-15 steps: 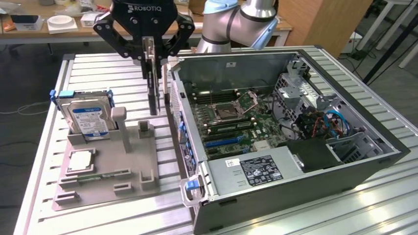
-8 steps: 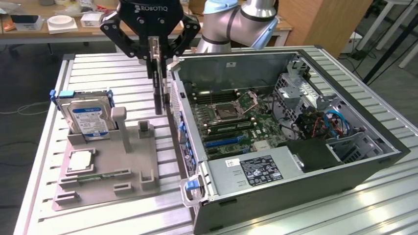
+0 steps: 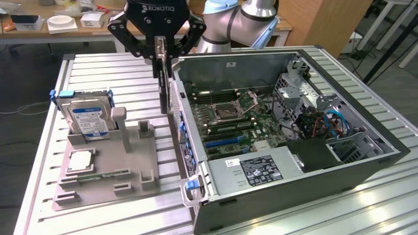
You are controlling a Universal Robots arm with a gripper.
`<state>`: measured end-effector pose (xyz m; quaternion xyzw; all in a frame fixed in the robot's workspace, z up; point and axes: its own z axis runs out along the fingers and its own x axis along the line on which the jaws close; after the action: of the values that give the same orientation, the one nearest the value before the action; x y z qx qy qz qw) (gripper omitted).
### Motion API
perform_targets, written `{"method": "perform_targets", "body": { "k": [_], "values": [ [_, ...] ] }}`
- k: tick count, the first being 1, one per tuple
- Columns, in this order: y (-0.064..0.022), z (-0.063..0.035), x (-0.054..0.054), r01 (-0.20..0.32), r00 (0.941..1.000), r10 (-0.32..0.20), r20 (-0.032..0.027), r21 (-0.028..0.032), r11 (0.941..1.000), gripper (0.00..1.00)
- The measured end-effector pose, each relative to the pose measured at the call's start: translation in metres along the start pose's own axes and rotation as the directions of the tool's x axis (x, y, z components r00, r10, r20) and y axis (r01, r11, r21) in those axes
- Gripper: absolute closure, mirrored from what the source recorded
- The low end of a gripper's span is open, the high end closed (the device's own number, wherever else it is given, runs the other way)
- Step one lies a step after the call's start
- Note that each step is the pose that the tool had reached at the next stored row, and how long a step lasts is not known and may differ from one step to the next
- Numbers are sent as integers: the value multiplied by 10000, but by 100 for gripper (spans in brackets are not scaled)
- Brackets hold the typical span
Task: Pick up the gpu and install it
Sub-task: 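Pick up the gpu and move the gpu toward the slot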
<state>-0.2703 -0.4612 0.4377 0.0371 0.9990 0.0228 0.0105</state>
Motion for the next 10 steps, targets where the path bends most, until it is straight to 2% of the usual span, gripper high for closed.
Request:
{"method": "perform_targets", "body": {
  "k": [10],
  "values": [
    [7,2,-101,5,10000,-5,-1,-13,10000,74]
  ]
}}
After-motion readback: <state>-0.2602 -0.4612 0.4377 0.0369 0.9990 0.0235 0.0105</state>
